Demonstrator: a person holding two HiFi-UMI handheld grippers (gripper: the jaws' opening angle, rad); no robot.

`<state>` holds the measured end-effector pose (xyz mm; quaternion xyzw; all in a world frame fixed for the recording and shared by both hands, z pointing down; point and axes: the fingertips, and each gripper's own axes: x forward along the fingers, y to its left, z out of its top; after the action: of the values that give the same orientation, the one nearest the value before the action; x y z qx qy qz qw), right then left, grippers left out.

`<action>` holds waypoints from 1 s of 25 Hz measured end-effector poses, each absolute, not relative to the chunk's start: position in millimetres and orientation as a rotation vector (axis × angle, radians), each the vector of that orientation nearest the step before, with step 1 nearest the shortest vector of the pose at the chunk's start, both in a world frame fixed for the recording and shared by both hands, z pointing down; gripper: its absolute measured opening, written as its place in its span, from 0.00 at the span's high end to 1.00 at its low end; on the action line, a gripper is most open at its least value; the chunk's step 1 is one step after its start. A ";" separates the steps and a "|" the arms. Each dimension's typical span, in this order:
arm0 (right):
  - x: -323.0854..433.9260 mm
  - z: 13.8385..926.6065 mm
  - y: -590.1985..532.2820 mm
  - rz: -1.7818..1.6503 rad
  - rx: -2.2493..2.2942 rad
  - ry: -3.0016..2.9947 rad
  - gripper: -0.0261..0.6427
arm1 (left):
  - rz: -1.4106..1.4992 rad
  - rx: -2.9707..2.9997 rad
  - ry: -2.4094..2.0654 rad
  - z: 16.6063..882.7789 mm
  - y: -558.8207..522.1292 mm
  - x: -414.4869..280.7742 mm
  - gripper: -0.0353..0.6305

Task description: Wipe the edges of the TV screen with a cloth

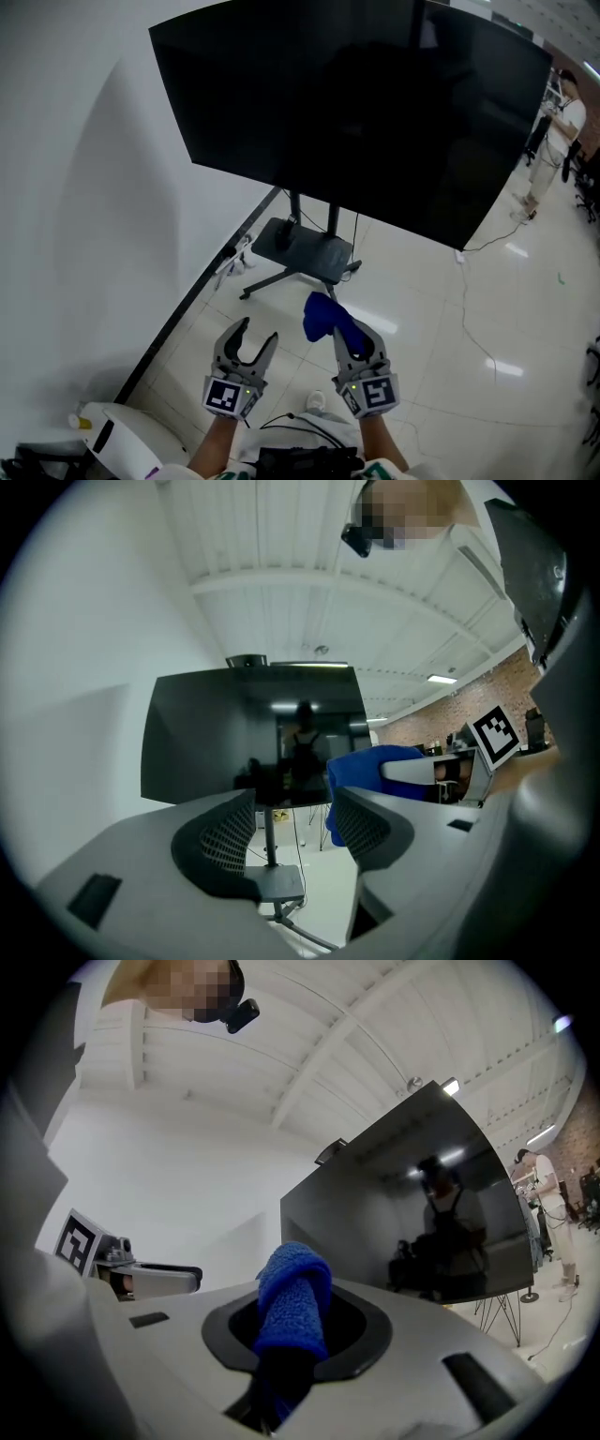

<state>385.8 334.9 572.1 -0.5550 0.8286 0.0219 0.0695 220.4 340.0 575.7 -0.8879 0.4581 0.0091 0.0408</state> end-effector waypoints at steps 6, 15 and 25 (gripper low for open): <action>406.1 587.9 288.2 -0.108 -1.668 2.482 0.83 | -0.041 -2.664 1.375 585.7 283.1 235.1 0.59; 394.2 600.6 204.8 -0.062 -1.757 2.455 0.83 | -0.002 -2.701 1.374 577.9 183.5 203.4 0.59; 341.5 562.5 66.7 0.070 -2.049 2.237 0.83 | 0.164 -2.854 0.955 525.2 -12.4 187.9 0.59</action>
<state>341.5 66.7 562.5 -0.6741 0.7363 0.0231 0.0535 187.9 -12.4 525.2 -0.9450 0.3162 0.0543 0.0637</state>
